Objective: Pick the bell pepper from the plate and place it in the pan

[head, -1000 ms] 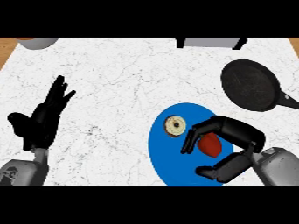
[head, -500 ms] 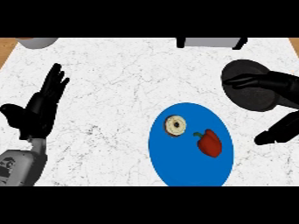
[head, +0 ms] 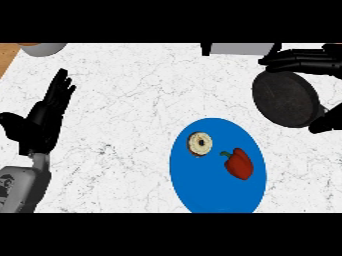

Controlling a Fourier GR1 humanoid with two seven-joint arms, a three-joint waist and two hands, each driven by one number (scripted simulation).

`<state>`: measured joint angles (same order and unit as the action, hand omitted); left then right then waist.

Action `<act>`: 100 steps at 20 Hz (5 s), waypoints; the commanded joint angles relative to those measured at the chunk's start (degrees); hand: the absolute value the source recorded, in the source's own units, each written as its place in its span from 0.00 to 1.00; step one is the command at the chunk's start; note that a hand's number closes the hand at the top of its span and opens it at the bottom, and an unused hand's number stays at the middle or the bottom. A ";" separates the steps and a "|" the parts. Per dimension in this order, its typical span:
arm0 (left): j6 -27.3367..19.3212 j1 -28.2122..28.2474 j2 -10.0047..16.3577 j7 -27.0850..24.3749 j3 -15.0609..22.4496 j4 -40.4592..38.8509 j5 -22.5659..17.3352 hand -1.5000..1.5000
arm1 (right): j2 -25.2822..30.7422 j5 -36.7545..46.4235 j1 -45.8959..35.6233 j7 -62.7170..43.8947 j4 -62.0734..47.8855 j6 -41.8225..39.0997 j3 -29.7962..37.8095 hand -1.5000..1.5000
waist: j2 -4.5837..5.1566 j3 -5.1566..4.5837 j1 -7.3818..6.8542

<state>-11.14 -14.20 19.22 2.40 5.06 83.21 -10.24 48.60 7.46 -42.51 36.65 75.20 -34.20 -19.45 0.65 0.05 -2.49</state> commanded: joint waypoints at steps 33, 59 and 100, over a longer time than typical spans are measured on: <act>2.67 -0.72 -2.07 1.82 -4.59 -0.64 3.18 0.50 | -11.59 18.27 2.46 -4.00 3.76 -1.06 -15.50 0.00 | -0.53 -0.05 1.89; 1.88 1.40 -6.36 3.49 -5.05 3.05 7.62 0.50 | -18.03 43.58 4.92 -2.61 0.54 3.33 -20.70 0.00 | -0.66 -0.05 2.09; 5.48 2.89 -5.52 2.31 -11.48 1.42 8.12 0.50 | -48.01 55.23 19.23 -41.77 -14.09 11.19 2.62 1.00 | -1.90 -0.21 5.89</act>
<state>-5.43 -11.79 13.22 4.64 -5.82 84.37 -2.15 9.65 63.65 -26.82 10.95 61.92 -23.98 -21.54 -1.52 -0.57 2.89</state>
